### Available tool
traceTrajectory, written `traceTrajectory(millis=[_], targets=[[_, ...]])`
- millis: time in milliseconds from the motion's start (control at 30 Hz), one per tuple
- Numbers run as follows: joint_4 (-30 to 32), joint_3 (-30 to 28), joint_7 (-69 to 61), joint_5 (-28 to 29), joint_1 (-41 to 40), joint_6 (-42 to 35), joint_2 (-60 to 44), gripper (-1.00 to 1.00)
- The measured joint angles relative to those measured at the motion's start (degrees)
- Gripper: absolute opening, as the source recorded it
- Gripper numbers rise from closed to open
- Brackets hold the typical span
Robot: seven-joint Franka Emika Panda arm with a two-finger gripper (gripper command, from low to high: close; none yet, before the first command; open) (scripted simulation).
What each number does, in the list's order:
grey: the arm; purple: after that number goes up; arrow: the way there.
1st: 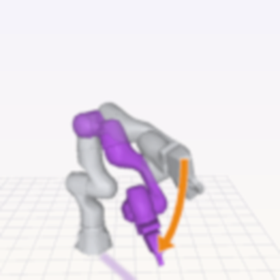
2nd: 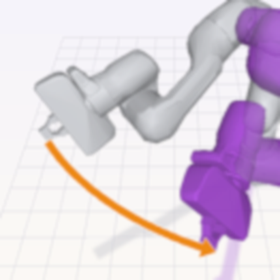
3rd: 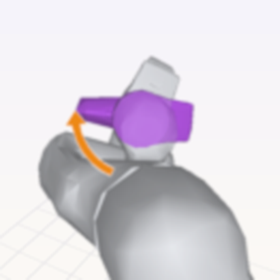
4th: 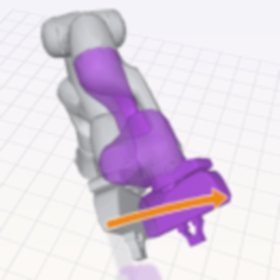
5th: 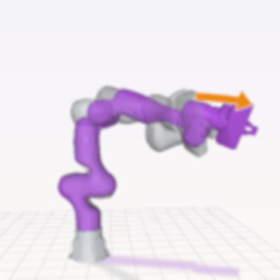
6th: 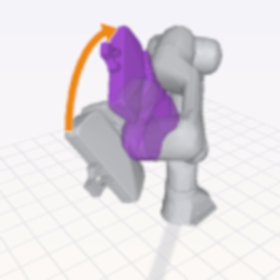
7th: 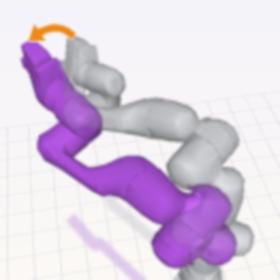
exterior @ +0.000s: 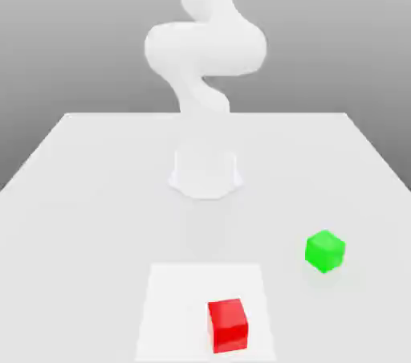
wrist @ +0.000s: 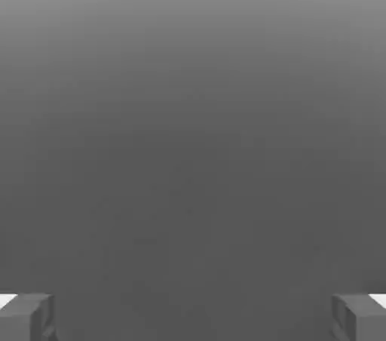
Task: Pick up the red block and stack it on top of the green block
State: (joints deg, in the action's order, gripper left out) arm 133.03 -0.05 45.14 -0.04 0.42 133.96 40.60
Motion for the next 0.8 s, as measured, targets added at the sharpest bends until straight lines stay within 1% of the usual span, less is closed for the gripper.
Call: traceTrajectory(millis=[800], targets=[[11.6,0.7,-6.0,0.3,2.8,21.3,-50.2,0.0]])
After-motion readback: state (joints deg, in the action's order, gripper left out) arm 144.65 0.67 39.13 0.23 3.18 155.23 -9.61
